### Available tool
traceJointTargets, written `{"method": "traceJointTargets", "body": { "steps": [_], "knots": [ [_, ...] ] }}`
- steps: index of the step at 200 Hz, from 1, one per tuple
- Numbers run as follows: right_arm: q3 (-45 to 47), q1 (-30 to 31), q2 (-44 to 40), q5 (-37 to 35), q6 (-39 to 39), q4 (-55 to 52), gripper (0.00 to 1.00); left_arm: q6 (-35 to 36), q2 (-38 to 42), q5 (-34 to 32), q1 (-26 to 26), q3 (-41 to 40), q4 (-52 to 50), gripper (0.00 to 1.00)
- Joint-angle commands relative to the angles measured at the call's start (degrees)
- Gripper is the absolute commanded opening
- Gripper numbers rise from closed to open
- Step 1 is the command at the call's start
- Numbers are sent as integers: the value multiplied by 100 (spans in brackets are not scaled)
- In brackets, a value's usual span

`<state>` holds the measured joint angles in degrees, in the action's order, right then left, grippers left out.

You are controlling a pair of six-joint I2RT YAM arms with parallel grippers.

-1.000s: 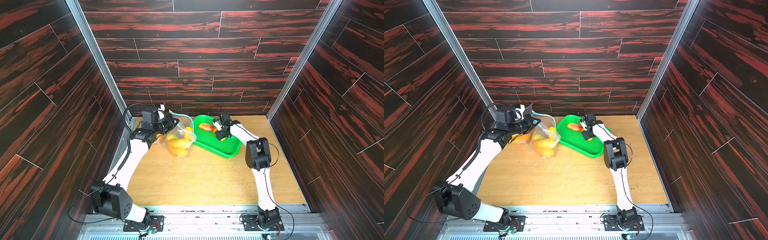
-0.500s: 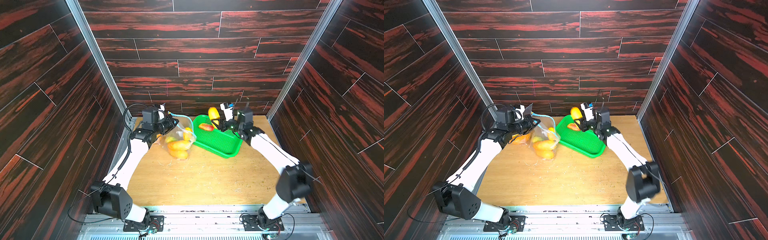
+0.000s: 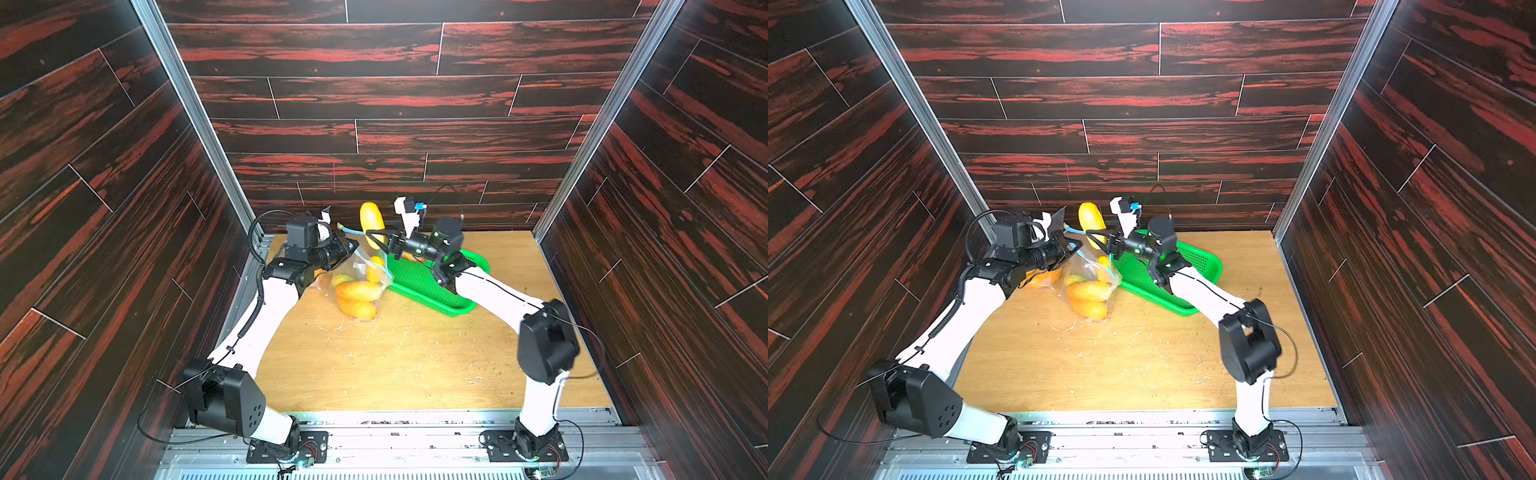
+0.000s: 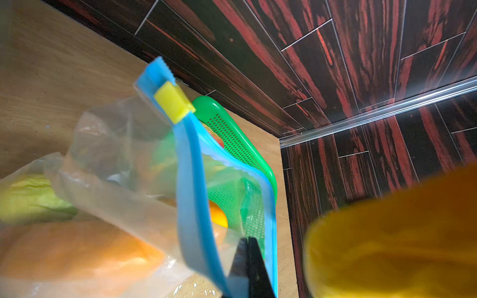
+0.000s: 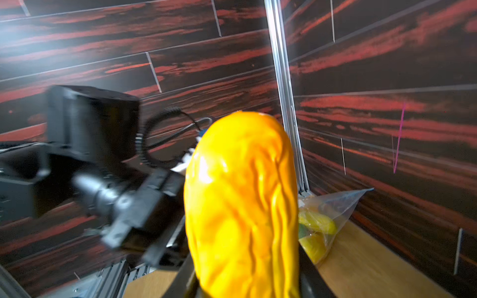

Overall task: Place the mango in a zip-top bag and seal the zipper
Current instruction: Pick up the mango from the basket, then place the mango in the zipper food storage bag.

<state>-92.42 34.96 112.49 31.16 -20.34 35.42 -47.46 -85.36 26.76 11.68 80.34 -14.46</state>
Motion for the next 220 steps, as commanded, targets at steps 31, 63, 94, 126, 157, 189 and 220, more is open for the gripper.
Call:
{"method": "traceJointTargets", "body": {
  "steps": [31, 63, 94, 126, 157, 189, 220],
  "knots": [
    [-232, 108, 184, 91, -155, -156, 63, 31, 159, 139, -19, -62, 148, 1],
    [-105, 114, 169, 183, -129, -181, 80, 30, 202, 138, -34, -53, 137, 1],
    [-152, 107, 47, 172, 49, -460, 83, 69, 260, 122, -34, 45, 64, 1],
    [-114, 36, -364, -66, 271, -1107, 83, 212, 328, 71, -42, 276, -161, 1],
    [236, -224, -938, -654, 142, -1623, 83, 294, 444, 73, -39, 313, -87, 2],
    [122, -708, -1040, -1076, -30, -2763, 83, 180, 576, 250, -43, -37, 441, 2],
    [-171, -1108, -722, -1552, 90, -4004, 83, 88, 882, 585, -37, -514, 1224, 2]
  ]
}}
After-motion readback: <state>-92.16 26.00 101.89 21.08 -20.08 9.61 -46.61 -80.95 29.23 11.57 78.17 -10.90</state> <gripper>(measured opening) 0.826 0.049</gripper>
